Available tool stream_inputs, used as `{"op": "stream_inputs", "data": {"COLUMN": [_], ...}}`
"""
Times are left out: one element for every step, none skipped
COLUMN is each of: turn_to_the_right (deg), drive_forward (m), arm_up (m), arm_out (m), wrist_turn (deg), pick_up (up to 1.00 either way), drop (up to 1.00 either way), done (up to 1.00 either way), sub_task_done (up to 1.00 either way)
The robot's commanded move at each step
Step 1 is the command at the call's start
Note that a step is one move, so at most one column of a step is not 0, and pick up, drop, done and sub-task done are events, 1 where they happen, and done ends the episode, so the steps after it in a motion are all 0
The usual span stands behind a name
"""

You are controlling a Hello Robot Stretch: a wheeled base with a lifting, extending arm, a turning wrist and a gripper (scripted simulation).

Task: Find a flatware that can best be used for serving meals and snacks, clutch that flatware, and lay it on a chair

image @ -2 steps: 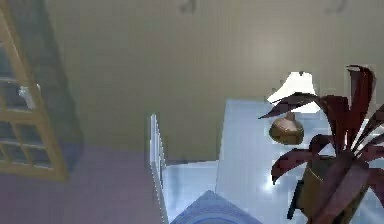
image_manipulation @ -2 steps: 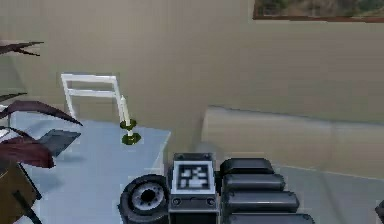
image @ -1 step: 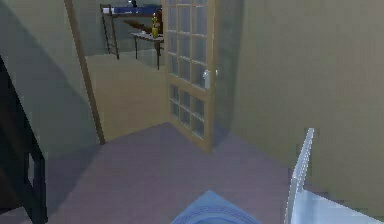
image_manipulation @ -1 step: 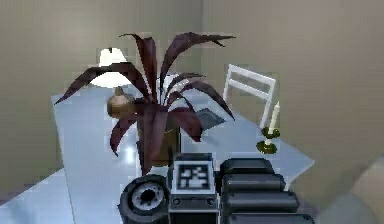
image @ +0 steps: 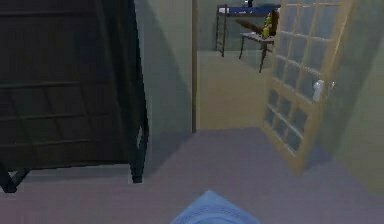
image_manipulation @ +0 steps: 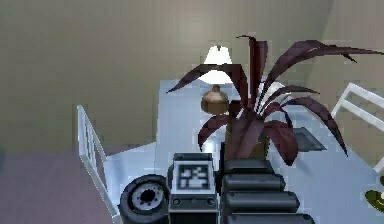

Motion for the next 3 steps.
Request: {"op": "stream_inputs", "data": {"turn_to_the_right": [0.0, 45.0, 6.0], "drive_forward": [0.10, 0.00, 0.00], "arm_up": [0.00, 0.00, 0.00], "arm_out": [0.00, 0.00, 0.00], "wrist_turn": [0.0, 0.0, 0.0], "pick_up": [0.00, 0.00, 0.00], "drop": [0.00, 0.00, 0.00], "done": [0.00, 0.00, 0.00], "sub_task_done": [0.00, 0.00, 0.00]}}
